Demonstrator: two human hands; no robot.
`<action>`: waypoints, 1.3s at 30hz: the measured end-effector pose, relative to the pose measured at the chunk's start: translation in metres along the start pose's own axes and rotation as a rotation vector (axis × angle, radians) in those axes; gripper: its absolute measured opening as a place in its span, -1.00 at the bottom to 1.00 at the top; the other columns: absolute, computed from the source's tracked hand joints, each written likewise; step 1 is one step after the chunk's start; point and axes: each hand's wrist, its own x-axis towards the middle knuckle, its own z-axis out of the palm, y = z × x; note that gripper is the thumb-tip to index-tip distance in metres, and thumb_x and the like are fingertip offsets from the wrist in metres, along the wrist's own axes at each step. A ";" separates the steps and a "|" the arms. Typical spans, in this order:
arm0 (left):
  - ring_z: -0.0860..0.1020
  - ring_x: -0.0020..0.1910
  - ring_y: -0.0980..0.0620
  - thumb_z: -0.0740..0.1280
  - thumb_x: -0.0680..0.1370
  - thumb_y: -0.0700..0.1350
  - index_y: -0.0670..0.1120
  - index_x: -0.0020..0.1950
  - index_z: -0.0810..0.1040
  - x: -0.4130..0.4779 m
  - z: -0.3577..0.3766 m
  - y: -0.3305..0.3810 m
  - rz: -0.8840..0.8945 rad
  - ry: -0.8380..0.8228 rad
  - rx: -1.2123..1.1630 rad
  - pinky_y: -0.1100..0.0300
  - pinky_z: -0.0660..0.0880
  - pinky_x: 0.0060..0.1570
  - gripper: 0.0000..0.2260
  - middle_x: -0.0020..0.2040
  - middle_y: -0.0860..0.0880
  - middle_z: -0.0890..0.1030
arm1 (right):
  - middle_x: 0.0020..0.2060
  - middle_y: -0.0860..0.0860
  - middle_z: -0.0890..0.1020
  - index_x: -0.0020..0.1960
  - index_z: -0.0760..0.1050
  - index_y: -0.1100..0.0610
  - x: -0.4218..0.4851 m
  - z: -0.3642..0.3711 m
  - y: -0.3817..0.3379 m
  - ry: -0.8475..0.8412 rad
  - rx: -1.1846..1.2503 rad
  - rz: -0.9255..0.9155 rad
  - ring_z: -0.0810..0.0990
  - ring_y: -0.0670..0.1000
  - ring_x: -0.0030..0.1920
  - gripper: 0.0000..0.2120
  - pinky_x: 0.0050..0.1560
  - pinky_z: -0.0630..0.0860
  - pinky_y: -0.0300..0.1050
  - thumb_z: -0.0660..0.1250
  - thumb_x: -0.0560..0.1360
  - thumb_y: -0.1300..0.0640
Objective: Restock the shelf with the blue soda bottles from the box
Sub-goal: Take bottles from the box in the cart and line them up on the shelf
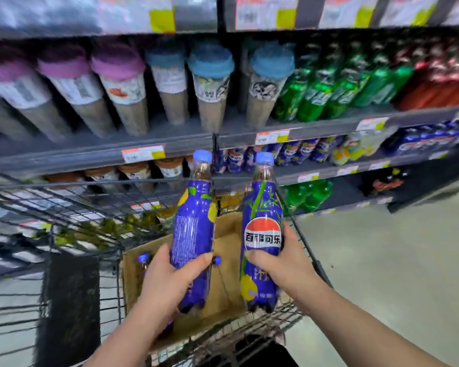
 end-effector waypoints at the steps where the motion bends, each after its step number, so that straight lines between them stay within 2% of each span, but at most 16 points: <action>1: 0.61 -0.39 0.16 0.55 0.21 0.01 0.00 -0.08 0.50 -0.006 0.006 0.009 0.009 -0.017 -0.013 0.29 0.48 -0.48 -0.63 -0.15 -0.02 0.64 | -0.14 0.02 0.67 0.08 0.44 0.03 -0.008 -0.011 -0.006 0.026 0.019 -0.012 0.66 0.03 -0.13 -0.37 -0.01 0.61 0.07 0.48 0.03 0.04; 3: 0.62 -0.25 0.06 0.54 0.16 0.05 0.02 -0.07 0.50 -0.014 0.020 0.027 0.042 -0.061 -0.012 0.20 0.51 -0.35 -0.58 -0.12 -0.01 0.64 | -0.16 0.00 0.66 0.06 0.44 0.03 -0.019 -0.034 -0.015 0.069 0.038 -0.034 0.65 0.01 -0.15 -0.46 -0.03 0.61 0.02 0.52 0.12 0.09; 6: 0.62 -0.17 -0.02 0.48 0.05 0.12 0.04 -0.10 0.49 -0.024 0.048 0.053 0.080 -0.111 0.018 0.06 0.54 -0.17 -0.53 -0.11 -0.01 0.64 | -0.19 -0.05 0.63 0.09 0.44 0.08 -0.032 -0.074 -0.023 0.124 0.084 -0.079 0.61 -0.11 -0.25 -0.58 -0.22 0.56 -0.23 0.48 0.29 0.26; 10: 0.63 -0.18 -0.01 0.42 -0.01 0.21 0.02 -0.04 0.51 -0.034 0.095 0.077 0.144 -0.177 0.044 0.10 0.52 -0.20 -0.40 -0.10 -0.02 0.66 | -0.24 -0.05 0.62 0.08 0.45 0.13 -0.041 -0.128 -0.024 0.184 0.138 -0.124 0.56 -0.27 -0.45 -0.62 -0.45 0.47 -0.41 0.45 0.32 0.32; 13: 0.63 -0.14 -0.03 0.42 -0.02 0.23 0.02 0.00 0.53 -0.046 0.151 0.093 0.173 -0.238 0.070 0.03 0.55 -0.11 -0.36 -0.07 -0.04 0.66 | -0.23 -0.04 0.63 0.09 0.44 0.12 -0.048 -0.186 -0.020 0.245 0.186 -0.153 0.58 -0.26 -0.44 -0.61 -0.44 0.50 -0.39 0.44 0.32 0.32; 15: 0.63 -0.13 -0.05 0.42 -0.03 0.23 0.02 -0.05 0.54 -0.056 0.195 0.103 0.188 -0.272 0.065 -0.01 0.56 -0.06 -0.39 -0.08 -0.04 0.67 | -0.24 -0.05 0.62 0.07 0.43 0.11 -0.051 -0.229 -0.016 0.277 0.211 -0.177 0.57 -0.27 -0.45 -0.63 -0.46 0.48 -0.40 0.43 0.33 0.35; 18: 0.62 -0.16 -0.04 0.44 -0.04 0.23 0.02 -0.05 0.55 -0.075 0.269 0.116 0.200 -0.320 0.039 0.04 0.55 -0.15 -0.39 -0.08 -0.05 0.67 | -0.26 -0.05 0.61 -0.02 0.42 0.06 -0.055 -0.303 -0.008 0.311 0.230 -0.220 0.56 -0.28 -0.47 -0.66 -0.47 0.47 -0.41 0.43 0.34 0.36; 21: 0.62 -0.17 -0.05 0.45 -0.04 0.21 0.00 -0.02 0.55 -0.097 0.347 0.131 0.212 -0.362 -0.012 0.04 0.55 -0.17 -0.36 -0.08 -0.08 0.67 | -0.22 -0.03 0.63 0.03 0.42 0.07 -0.059 -0.382 -0.003 0.352 0.240 -0.255 0.58 -0.27 -0.43 -0.63 -0.42 0.50 -0.40 0.46 0.32 0.32; 23: 0.64 -0.13 -0.10 0.47 -0.03 0.18 -0.01 -0.02 0.57 -0.112 0.395 0.143 0.214 -0.403 -0.048 -0.06 0.58 -0.06 -0.37 -0.06 -0.10 0.68 | -0.21 -0.05 0.64 0.00 0.43 0.04 -0.059 -0.431 -0.002 0.380 0.226 -0.277 0.63 -0.18 -0.33 -0.62 -0.33 0.56 -0.30 0.49 0.27 0.24; 26: 0.64 -0.16 -0.11 0.47 -0.04 0.15 -0.06 -0.03 0.57 -0.128 0.451 0.163 0.224 -0.449 -0.100 -0.07 0.57 -0.07 -0.37 -0.09 -0.12 0.69 | -0.20 -0.05 0.63 -0.09 0.40 -0.01 -0.057 -0.493 -0.007 0.423 0.188 -0.313 0.62 -0.05 -0.23 -0.66 -0.20 0.58 -0.15 0.48 0.31 0.27; 29: 0.65 -0.22 -0.06 0.46 -0.04 0.15 -0.06 -0.03 0.56 -0.135 0.486 0.184 0.238 -0.466 -0.100 0.01 0.59 -0.16 -0.37 -0.13 -0.09 0.69 | -0.18 -0.03 0.64 -0.08 0.41 -0.02 -0.046 -0.535 -0.017 0.437 0.170 -0.352 0.63 0.01 -0.18 -0.66 -0.10 0.60 -0.02 0.47 0.31 0.28; 31: 0.66 -0.15 -0.11 0.46 -0.02 0.15 -0.04 -0.03 0.56 -0.131 0.501 0.197 0.271 -0.456 -0.083 -0.07 0.60 -0.09 -0.39 -0.10 -0.10 0.69 | -0.16 -0.04 0.65 -0.08 0.43 -0.05 -0.035 -0.553 -0.026 0.437 0.175 -0.371 0.65 0.02 -0.15 -0.63 -0.09 0.61 0.01 0.51 0.26 0.23; 34: 0.66 -0.11 -0.16 0.46 0.00 0.15 -0.03 -0.01 0.56 -0.117 0.516 0.215 0.315 -0.436 -0.068 -0.13 0.59 -0.05 -0.40 -0.08 -0.11 0.69 | -0.17 -0.04 0.67 -0.06 0.45 -0.04 -0.015 -0.570 -0.041 0.427 0.183 -0.391 0.67 0.00 -0.17 -0.58 -0.19 0.61 -0.07 0.51 0.14 0.11; 39: 0.66 -0.11 -0.17 0.49 0.00 0.14 -0.06 0.06 0.53 -0.073 0.553 0.249 0.351 -0.444 -0.086 -0.15 0.59 -0.06 -0.33 -0.05 -0.15 0.68 | -0.19 -0.09 0.67 -0.05 0.44 -0.05 0.034 -0.605 -0.073 0.426 0.185 -0.434 0.67 -0.12 -0.29 -0.65 -0.28 0.60 -0.19 0.51 0.29 0.21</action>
